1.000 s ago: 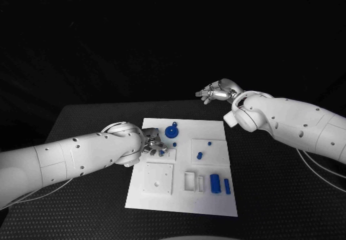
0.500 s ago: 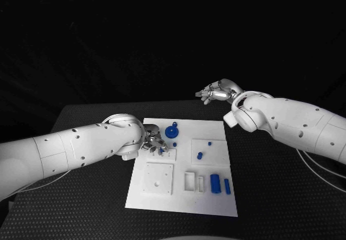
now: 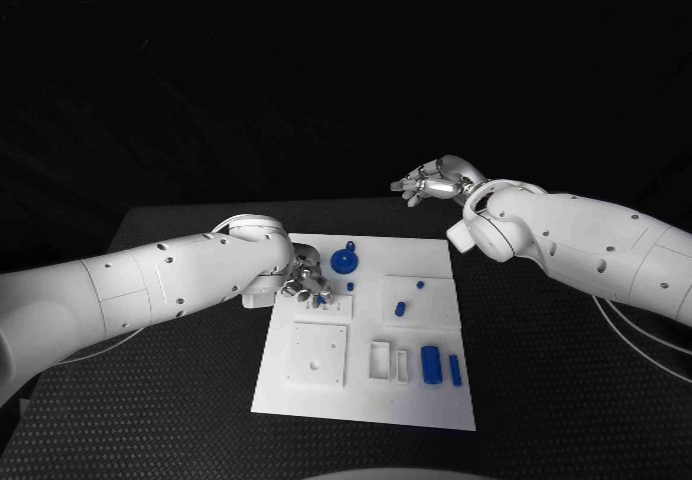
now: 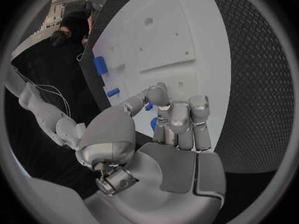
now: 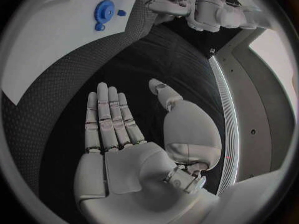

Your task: Assemble the parts on the task board

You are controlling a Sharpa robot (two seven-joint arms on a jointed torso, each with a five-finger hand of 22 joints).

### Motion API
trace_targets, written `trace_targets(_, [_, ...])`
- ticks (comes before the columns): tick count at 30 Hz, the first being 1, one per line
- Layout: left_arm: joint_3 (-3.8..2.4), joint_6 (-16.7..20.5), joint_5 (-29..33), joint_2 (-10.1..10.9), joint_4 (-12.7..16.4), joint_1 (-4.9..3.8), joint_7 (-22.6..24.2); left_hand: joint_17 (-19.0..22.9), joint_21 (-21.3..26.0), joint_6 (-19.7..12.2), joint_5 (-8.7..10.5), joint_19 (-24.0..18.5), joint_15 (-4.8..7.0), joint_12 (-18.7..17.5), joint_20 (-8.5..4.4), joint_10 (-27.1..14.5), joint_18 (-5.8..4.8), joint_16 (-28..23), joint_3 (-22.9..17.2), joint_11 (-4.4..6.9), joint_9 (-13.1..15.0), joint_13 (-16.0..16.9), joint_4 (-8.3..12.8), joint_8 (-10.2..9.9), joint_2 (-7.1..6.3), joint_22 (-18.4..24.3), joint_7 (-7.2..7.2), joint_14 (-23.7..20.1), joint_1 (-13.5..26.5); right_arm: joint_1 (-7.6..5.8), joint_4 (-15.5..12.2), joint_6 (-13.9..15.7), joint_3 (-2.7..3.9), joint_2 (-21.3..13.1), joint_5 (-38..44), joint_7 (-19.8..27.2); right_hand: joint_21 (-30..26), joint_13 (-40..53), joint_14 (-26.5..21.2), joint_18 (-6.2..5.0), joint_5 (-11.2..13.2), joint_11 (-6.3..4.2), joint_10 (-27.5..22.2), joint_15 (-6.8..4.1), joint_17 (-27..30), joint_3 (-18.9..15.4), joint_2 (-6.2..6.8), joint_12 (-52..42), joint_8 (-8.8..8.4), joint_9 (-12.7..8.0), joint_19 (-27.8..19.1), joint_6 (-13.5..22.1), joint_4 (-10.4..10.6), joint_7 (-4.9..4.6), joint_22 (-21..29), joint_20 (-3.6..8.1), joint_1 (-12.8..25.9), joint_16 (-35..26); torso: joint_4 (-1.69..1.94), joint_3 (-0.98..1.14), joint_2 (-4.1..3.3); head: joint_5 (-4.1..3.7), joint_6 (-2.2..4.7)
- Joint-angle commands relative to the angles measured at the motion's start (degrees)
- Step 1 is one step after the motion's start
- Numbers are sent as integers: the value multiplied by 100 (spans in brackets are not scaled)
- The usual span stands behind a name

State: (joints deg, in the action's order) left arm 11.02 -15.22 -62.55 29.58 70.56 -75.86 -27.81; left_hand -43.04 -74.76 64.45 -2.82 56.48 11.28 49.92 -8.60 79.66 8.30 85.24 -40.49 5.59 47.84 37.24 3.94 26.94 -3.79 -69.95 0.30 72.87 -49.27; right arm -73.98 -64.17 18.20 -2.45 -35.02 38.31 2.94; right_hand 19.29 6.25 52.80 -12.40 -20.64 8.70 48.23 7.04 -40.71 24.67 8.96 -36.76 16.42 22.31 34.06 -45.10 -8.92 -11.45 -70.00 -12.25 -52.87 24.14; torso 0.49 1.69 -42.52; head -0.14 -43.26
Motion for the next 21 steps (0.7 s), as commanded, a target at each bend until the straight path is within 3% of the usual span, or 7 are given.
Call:
trace_targets(1, [-5,-96,-263,-64,-23,-13,-210,7,-17,-52,6,-20,44,55,-580,-126,27,25,-5,12,1287,16,-42,50,366,-8,-12,-36,-333,3,11,-82,-1,14,10,23,-26,-9,-51,30,-21,18,-21,7,-7,-27,-26,-37,33,-5,-50,41,-2,-72,-9,-6,54,-21,-1,1,2,-2,-2])
trace_targets(6, [0,-37,-398,-127,-54,-12,-262,10,-30,-56,7,-11,53,85,-584,-126,31,42,28,21,1487,23,-91,78,359,-9,-23,-32,-296,3,10,-83,-1,17,10,24,-27,-11,-52,30,-22,18,-21,7,-8,-28,-26,-38,32,-6,-51,42,-1,-72,-11,-6,55,-22,3,1,3,-3,-15])
trace_targets(10, [3,-18,-398,-168,-78,-11,-270,14,-39,-89,6,-24,61,98,-590,-144,41,55,298,29,1712,22,-123,95,452,-14,-30,-44,-154,3,8,-78,-1,19,10,20,-28,-12,-53,29,-23,18,-22,8,-8,-28,-26,-39,32,-7,-51,43,0,-72,-12,-6,55,-22,2,2,-1,-5,-16])
trace_targets(21, [7,-42,-457,-218,-150,-11,-289,3,-31,-58,6,-38,76,103,-603,-122,61,88,372,48,1870,5,-205,55,291,-9,-50,-47,-143,3,11,-85,-2,19,10,20,-34,-19,-59,29,-31,20,-28,11,-9,-28,-23,-39,28,-11,-57,53,-2,-75,-17,-7,53,-24,1,3,4,1,-13])
